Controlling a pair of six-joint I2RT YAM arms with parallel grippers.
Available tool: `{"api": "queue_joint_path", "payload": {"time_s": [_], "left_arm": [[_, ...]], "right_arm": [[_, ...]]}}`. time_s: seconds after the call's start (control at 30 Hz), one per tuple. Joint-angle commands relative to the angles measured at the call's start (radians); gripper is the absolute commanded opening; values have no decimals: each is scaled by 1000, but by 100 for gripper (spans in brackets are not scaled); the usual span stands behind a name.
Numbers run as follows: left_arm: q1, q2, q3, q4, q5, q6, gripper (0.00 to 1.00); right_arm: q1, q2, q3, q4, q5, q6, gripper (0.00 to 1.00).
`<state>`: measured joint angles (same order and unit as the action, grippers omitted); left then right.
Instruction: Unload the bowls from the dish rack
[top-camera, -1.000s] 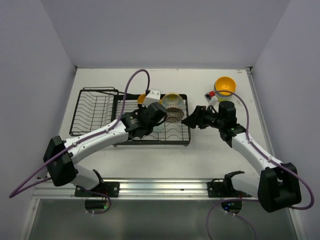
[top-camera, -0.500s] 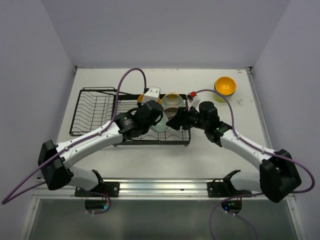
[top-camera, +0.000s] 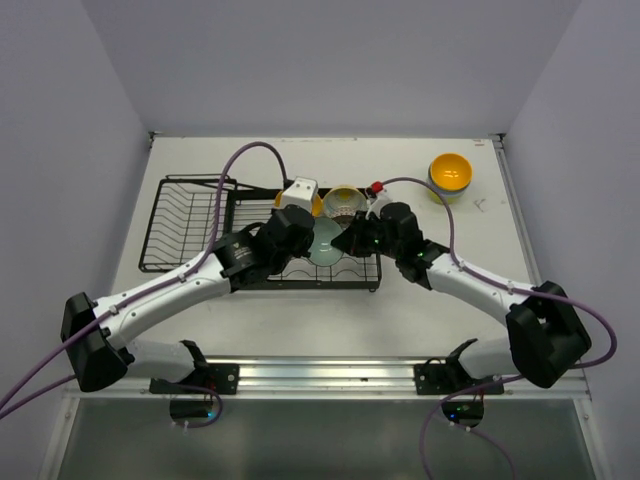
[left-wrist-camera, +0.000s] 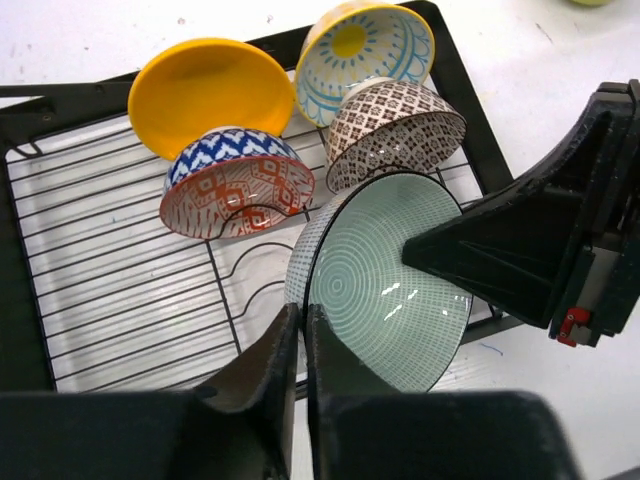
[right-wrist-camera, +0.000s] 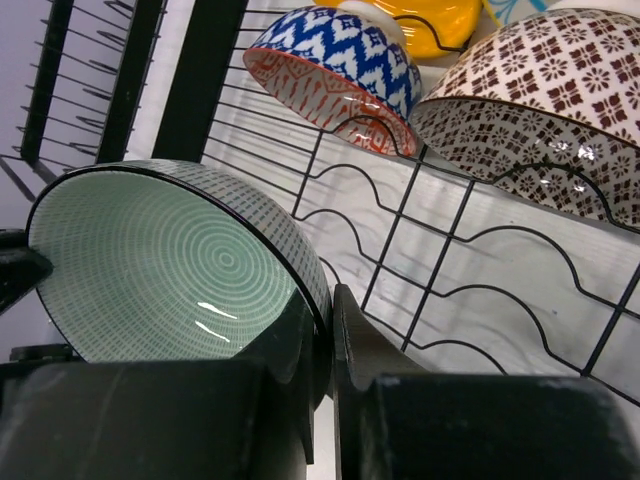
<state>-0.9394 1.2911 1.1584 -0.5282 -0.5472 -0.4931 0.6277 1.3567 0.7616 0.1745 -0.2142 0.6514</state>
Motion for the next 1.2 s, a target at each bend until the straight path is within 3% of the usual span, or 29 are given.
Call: {"api": "queue_joint_path", "payload": {"time_s": [0.0, 0.03, 0.07, 0.17, 0.27, 0.37, 0.53, 0.73, 1.03, 1.17], "left_arm": [[8, -32, -11, 103, -5, 39, 14], [8, -35, -9, 96, -14, 63, 20], [8, -41, -8, 94, -19, 74, 37], [10, -64, 10, 80, -45, 129, 71], [10, -84, 43, 73, -80, 186, 89], [10, -96, 64, 74, -131, 251, 97], [10, -142, 2, 163, -308, 411, 100], [10, -303, -219, 376, -359, 522, 100], [10, -437, -381, 575, -491, 608, 100], [10, -470, -394, 589, -504, 614, 100]], "right_arm": [[20, -50, 42, 4, 19, -1, 0], [20, -60, 44, -7, 32, -1, 0], [20, -64, 44, -15, 30, 1, 0], [17, -85, 51, -46, 48, -15, 0], [3, -113, 77, -118, 94, -48, 0], [-57, -154, 84, -170, 104, -64, 0], [-262, -235, 50, -285, 96, -65, 0], [-503, -321, 19, -434, 198, -119, 0], [-707, -185, -25, -468, 191, -173, 0], [-784, -95, -42, -429, 150, -147, 0]]}}
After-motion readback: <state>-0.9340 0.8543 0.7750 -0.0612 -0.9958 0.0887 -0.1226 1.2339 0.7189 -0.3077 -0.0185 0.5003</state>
